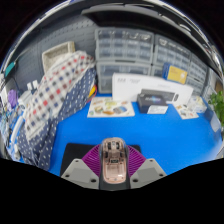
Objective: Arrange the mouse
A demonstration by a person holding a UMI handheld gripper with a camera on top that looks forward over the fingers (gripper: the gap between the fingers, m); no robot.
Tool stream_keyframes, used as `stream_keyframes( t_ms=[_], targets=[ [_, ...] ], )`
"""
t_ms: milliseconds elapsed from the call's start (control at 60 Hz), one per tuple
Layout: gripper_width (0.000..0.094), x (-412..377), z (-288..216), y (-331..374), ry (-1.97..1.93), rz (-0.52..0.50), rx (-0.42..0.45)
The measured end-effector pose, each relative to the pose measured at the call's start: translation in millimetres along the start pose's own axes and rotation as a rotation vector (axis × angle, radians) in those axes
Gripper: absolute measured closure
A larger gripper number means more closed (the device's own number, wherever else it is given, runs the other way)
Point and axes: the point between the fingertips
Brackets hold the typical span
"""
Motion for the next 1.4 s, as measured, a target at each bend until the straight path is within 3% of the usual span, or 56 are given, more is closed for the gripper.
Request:
stream_keyframes(
  t_ms=[167, 200, 267, 467, 483, 517, 583, 983, 1200, 1400],
  targets=[
    [0.0626, -23.4, 78.9, -16.2, 0.041, -0.011, -0.106],
    [0.0627, -22.5, 74.5, -17.5, 0.042, 0.0, -0.063],
    [0.0629, -22.7, 75.8, -16.0, 0.071, 0.002, -0.055],
    [0.046, -23.4, 76.0, -16.2, -0.014, -0.003, -0.076],
    [0.0434, -23.2, 76.2, -15.0, -0.021, -0.004, -0.082],
    [0.0276, -19.7, 74.0, -12.0, -0.026, 0.004, -0.084],
    [0.0069, -14.6, 60.6, -4.3, -0.028, 0.006, -0.058],
    [0.0067, 71.4, -31.4, 110.0, -0.046, -0.012, 0.089],
    [0.0073, 151.0, -52.0, 170.3, -0.029, 0.006, 0.174],
    [0.0085, 210.3, -42.3, 205.5, -0.033, 0.001, 0.191]
  ],
)
Point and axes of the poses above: the point between the fingertips, and its own axes, seen from behind it with the camera up: x to the right, z down, y backward, against the way the camera looks, and after that the axes turned 12 degrees about x, right-handed
